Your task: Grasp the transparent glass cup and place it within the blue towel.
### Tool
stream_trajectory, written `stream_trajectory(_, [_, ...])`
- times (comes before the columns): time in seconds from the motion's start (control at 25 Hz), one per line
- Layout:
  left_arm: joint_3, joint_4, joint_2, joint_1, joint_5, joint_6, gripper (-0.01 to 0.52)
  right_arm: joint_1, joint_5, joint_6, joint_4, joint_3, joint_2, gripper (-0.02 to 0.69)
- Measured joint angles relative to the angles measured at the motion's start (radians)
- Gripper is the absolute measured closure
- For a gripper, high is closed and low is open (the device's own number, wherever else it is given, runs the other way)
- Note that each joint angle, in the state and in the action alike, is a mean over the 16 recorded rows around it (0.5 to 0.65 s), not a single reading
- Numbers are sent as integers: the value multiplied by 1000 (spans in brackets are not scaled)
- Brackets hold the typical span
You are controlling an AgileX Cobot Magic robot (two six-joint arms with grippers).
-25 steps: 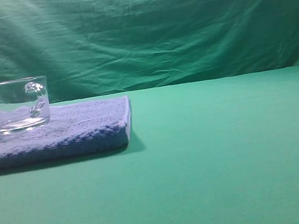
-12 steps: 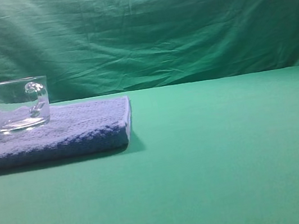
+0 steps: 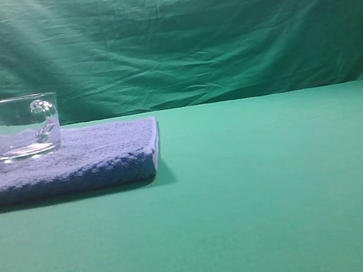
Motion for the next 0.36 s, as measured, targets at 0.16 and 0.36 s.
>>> stream_trajectory(0.16, [0, 0, 0, 0, 0, 0, 514, 0, 0, 0, 0, 0, 0, 617])
stream_trajectory(0.36, [0, 0, 0, 0, 0, 0, 514, 0, 0, 0, 0, 0, 0, 617])
